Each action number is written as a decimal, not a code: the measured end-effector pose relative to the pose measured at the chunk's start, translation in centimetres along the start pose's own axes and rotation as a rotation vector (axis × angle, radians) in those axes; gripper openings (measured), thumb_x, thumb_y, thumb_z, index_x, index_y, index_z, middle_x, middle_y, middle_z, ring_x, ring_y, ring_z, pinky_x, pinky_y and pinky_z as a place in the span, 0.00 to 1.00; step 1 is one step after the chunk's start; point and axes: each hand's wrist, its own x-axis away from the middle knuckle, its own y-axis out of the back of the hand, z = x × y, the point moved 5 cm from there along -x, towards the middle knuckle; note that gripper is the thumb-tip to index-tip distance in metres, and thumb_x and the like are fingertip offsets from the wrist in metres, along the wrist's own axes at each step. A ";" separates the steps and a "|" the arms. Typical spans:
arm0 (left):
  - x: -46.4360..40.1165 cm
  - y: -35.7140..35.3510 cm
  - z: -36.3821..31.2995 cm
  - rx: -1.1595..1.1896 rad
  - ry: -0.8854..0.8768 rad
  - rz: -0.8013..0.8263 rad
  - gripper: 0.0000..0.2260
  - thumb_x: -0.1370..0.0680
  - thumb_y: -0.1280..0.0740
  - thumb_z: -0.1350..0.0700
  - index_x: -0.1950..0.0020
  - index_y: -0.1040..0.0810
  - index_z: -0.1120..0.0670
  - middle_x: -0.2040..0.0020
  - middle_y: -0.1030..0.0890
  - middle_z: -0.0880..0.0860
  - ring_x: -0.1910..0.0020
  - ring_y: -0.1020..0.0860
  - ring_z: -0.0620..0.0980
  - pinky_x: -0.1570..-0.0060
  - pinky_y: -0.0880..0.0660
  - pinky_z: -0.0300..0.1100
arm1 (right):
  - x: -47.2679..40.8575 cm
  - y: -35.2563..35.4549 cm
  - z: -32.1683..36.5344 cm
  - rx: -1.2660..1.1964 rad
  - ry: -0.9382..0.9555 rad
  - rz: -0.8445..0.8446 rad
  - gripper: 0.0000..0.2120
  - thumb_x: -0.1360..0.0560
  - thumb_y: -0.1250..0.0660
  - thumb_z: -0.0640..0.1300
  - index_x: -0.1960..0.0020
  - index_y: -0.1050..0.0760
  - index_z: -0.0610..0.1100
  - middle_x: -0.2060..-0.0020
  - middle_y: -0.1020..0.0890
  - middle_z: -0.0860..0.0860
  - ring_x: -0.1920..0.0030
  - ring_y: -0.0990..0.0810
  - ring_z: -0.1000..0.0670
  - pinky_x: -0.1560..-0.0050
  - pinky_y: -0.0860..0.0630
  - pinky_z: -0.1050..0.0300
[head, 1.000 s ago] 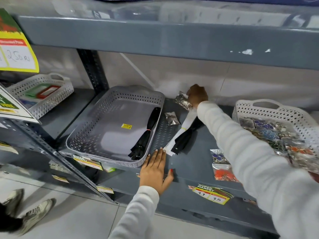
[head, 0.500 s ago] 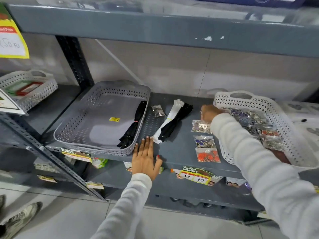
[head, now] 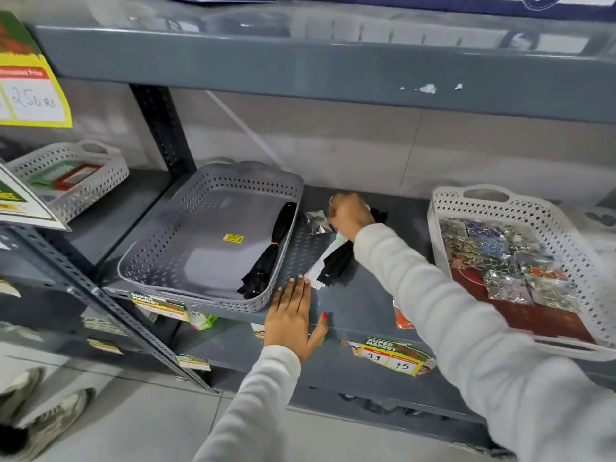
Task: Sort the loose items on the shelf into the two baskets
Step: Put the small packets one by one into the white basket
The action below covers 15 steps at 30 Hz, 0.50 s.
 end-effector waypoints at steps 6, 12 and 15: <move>-0.2 -0.2 0.2 0.031 0.004 0.098 0.34 0.21 0.60 0.40 0.36 0.23 0.60 0.37 0.21 0.56 0.39 0.21 0.53 0.35 0.42 0.43 | -2.0 -3.3 2.4 0.185 0.042 0.134 0.16 0.26 0.32 0.42 0.40 0.25 0.35 0.43 0.19 0.38 0.42 0.20 0.38 0.43 0.22 0.48; -0.2 -0.4 0.5 0.041 0.005 0.084 0.32 0.22 0.55 0.40 0.36 0.24 0.60 0.37 0.21 0.57 0.39 0.22 0.54 0.31 0.48 0.42 | -3.2 -3.8 2.9 0.295 0.023 0.176 0.18 0.28 0.30 0.40 0.40 0.25 0.37 0.42 0.19 0.40 0.41 0.20 0.39 0.46 0.22 0.49; -0.3 -0.6 0.4 0.025 -0.006 0.053 0.30 0.28 0.46 0.41 0.36 0.23 0.60 0.37 0.21 0.56 0.39 0.21 0.54 0.35 0.41 0.45 | -3.3 -3.5 2.9 0.332 0.013 0.160 0.18 0.28 0.30 0.42 0.40 0.24 0.39 0.42 0.19 0.42 0.42 0.20 0.40 0.47 0.22 0.50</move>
